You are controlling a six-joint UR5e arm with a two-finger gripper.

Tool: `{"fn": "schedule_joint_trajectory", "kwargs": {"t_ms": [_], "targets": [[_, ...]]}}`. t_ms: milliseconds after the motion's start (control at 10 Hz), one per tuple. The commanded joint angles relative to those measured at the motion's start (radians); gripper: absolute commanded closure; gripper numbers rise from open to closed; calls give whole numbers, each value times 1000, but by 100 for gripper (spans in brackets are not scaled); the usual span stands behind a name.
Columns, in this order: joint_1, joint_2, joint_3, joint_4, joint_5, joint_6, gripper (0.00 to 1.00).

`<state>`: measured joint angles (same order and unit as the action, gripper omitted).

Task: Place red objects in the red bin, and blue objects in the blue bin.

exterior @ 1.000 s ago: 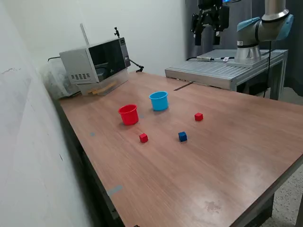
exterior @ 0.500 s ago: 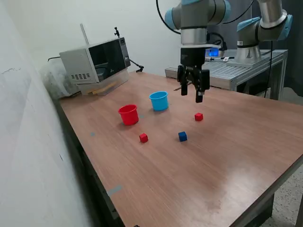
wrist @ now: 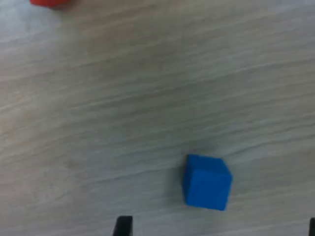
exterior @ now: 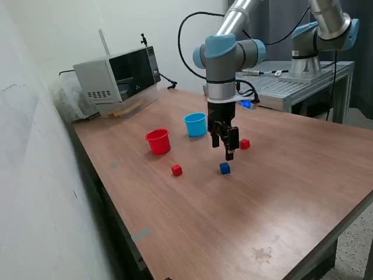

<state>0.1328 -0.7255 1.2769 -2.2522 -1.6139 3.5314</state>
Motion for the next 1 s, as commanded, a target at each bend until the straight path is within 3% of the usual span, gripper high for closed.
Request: {"fn": "schedule_joint_trajectory", "kwargs": {"t_ms": [0, 600, 700, 900], "targets": [[-16, 40, -24, -12, 0, 0, 0], [-18, 58, -10, -17, 0, -2, 0], [-16, 58, -10, -17, 2, -3, 100], [-15, 58, -10, -17, 3, -12, 100]]}}
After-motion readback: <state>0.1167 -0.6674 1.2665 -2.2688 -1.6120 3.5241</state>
